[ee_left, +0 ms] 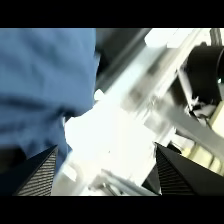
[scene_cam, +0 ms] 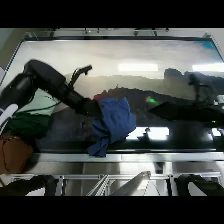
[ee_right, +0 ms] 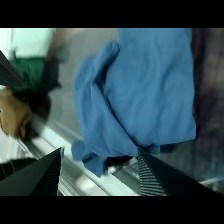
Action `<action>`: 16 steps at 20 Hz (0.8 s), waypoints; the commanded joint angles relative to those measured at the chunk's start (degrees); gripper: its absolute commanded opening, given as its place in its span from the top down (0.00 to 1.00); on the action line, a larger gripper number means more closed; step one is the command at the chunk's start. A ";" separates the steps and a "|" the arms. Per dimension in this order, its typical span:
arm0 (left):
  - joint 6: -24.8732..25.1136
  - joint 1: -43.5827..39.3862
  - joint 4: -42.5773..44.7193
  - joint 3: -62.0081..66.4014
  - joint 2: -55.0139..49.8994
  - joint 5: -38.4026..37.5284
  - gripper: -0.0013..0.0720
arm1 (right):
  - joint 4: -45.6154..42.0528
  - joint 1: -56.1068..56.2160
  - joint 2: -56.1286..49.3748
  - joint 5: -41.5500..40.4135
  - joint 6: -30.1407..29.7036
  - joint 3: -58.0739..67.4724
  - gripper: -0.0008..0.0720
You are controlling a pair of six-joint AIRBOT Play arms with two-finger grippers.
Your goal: Fold the shirts.
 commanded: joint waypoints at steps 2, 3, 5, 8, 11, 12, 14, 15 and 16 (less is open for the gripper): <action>0.15 -1.62 -0.07 -21.77 7.19 -9.51 0.09 | 0.50 16.94 -15.34 -10.56 -10.45 0.15 0.28; 0.15 -2.54 -0.04 -25.51 8.00 -11.80 0.09 | 0.63 19.71 -18.21 -13.00 -11.04 0.59 0.28; 0.17 -3.76 -0.07 -31.01 8.94 -16.11 0.10 | 0.76 23.58 -23.08 -15.41 -12.13 2.38 0.28; 0.15 -5.90 -0.76 -35.26 8.98 -21.07 0.10 | 7.63 26.21 -27.39 -15.34 -16.92 4.61 0.30; 0.11 -9.60 -0.79 -35.65 8.98 -26.05 0.10 | 10.73 26.32 -28.35 -15.78 -17.81 5.66 0.30; 0.09 -10.88 -0.76 -35.63 8.98 -27.87 0.10 | 10.73 26.34 -28.35 -15.72 -17.81 5.88 0.31; -0.07 -12.70 -0.72 -35.63 8.98 -30.08 0.48 | 12.20 26.34 -28.33 -14.60 -18.34 5.95 0.89; -0.04 -13.29 -0.61 -35.63 8.98 -30.56 0.94 | 13.92 26.32 -28.26 -12.72 -19.47 5.95 0.96; 0.00 -13.64 -0.57 -35.58 9.01 -31.17 0.97 | 16.11 26.25 -27.87 -10.10 -21.09 5.95 0.96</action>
